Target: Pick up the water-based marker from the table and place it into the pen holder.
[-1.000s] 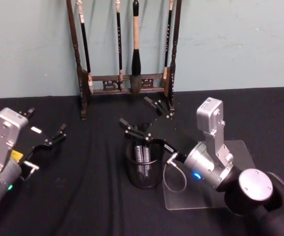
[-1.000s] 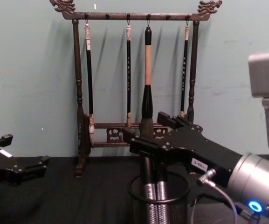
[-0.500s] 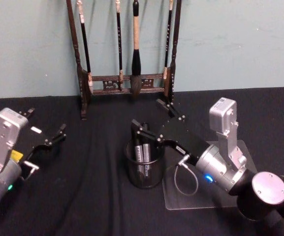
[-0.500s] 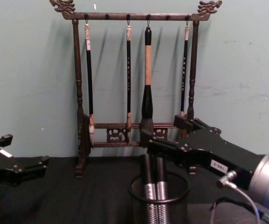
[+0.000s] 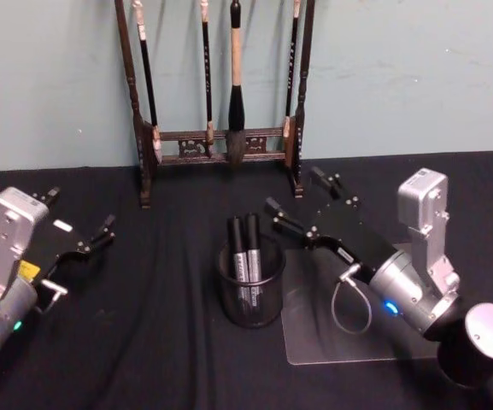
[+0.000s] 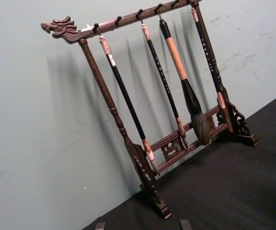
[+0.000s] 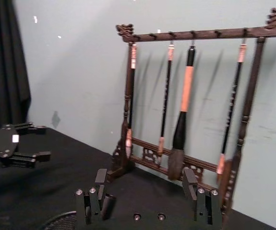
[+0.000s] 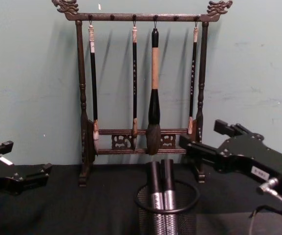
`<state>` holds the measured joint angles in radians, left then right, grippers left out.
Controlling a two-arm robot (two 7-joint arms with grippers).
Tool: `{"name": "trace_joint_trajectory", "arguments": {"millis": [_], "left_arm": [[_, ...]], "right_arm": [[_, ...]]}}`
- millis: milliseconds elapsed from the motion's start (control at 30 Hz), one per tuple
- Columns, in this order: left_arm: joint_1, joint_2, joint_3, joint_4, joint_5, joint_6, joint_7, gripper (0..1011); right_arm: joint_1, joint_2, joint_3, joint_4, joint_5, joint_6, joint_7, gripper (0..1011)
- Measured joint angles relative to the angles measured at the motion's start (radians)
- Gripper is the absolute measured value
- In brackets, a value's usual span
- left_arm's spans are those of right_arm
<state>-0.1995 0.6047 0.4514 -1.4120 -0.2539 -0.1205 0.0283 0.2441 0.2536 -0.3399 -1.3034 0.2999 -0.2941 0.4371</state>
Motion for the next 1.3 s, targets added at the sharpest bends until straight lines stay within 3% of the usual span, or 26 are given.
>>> {"name": "trace_joint_trajectory", "arguments": {"millis": [667, 1300], "left_arm": [[0.0, 0.0, 0.0, 0.0, 0.0, 0.0, 0.0, 1009], [0.0, 0.0, 0.0, 0.0, 0.0, 0.0, 0.0, 1009]], "right_arm": [[-0.042, -0.001, 0.078, 0.003, -0.023, 0.038, -0.078, 1002], [-0.036, -0.034, 0.089, 0.086, -0.073, 0.051, -0.103, 1002]]}}
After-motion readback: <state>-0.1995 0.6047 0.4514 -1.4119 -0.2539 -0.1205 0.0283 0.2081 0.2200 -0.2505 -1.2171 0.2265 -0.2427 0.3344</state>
